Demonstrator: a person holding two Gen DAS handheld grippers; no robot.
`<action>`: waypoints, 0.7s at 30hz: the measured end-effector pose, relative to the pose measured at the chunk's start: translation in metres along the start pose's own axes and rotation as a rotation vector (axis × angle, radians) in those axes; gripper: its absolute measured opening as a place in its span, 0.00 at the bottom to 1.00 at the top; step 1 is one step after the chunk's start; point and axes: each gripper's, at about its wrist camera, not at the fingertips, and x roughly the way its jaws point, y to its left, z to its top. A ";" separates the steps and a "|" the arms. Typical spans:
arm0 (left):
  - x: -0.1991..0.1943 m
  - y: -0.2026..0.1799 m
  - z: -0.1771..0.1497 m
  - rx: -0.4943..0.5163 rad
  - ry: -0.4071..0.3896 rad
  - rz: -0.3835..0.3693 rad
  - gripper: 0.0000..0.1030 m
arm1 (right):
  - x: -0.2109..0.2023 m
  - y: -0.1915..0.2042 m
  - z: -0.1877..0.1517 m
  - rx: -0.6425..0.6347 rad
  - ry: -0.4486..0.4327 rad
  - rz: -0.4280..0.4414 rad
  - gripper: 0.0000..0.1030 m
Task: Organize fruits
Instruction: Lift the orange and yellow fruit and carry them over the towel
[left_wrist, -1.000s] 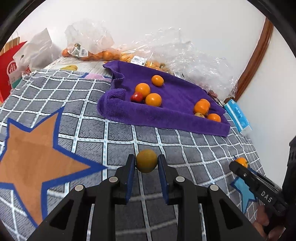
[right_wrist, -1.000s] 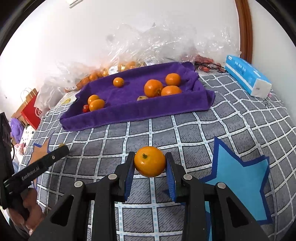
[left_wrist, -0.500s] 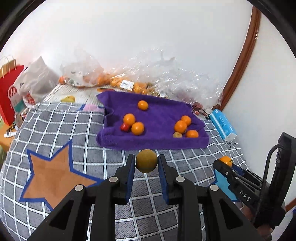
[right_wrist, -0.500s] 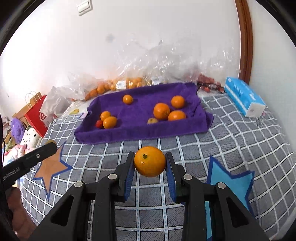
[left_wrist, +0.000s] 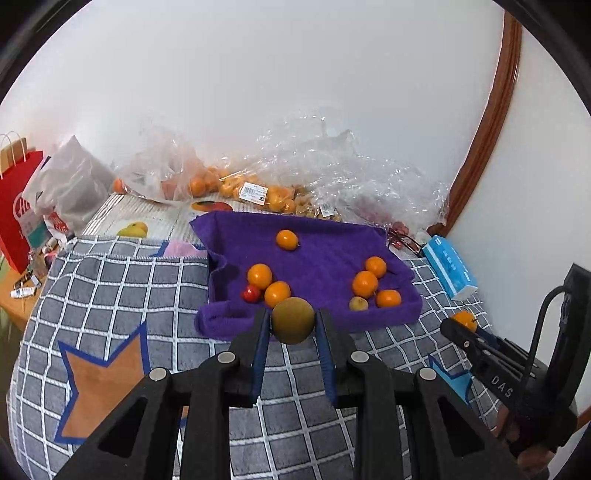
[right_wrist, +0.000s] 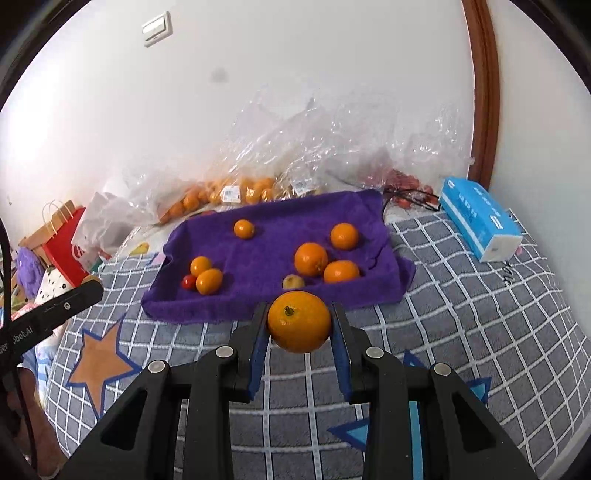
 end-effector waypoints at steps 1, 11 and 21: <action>0.002 0.001 0.002 0.002 0.001 -0.001 0.23 | 0.001 0.000 0.003 0.004 -0.002 0.002 0.31; 0.019 0.004 0.022 0.017 -0.006 0.005 0.23 | 0.014 0.002 0.020 0.007 -0.014 -0.010 0.31; 0.034 0.003 0.033 0.026 -0.001 -0.007 0.23 | 0.025 -0.001 0.031 0.018 -0.022 -0.022 0.31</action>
